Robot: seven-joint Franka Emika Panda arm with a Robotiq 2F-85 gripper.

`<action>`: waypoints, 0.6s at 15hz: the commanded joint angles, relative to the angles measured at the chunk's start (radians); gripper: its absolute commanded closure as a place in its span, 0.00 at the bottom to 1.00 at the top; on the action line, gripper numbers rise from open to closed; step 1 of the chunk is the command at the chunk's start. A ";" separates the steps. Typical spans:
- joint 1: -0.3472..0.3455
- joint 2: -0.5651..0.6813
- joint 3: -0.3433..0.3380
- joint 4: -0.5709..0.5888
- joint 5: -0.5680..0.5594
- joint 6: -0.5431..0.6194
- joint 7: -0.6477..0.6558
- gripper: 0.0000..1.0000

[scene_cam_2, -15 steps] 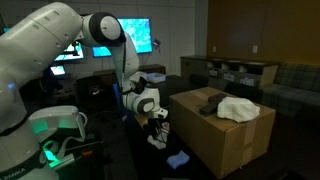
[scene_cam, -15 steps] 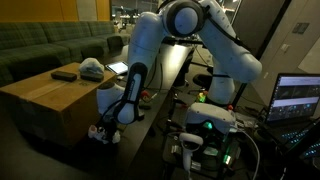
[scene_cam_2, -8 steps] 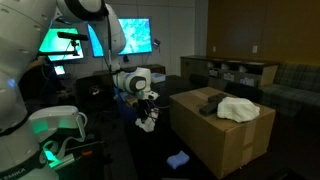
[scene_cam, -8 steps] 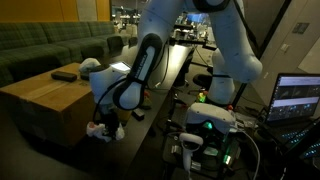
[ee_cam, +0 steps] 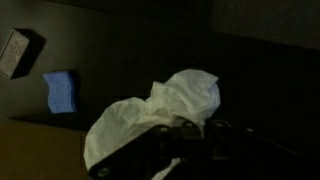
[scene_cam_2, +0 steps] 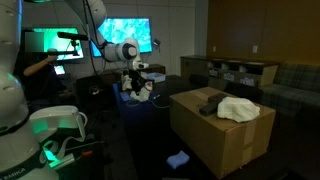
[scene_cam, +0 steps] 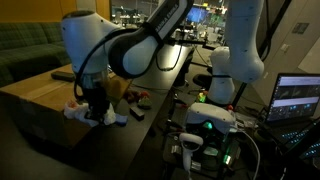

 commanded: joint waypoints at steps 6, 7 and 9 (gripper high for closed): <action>-0.152 0.166 -0.008 0.445 -0.154 -0.172 -0.122 0.91; -0.174 0.203 -0.013 0.496 -0.147 -0.172 -0.168 0.91; -0.210 0.292 -0.030 0.597 -0.138 -0.169 -0.244 0.91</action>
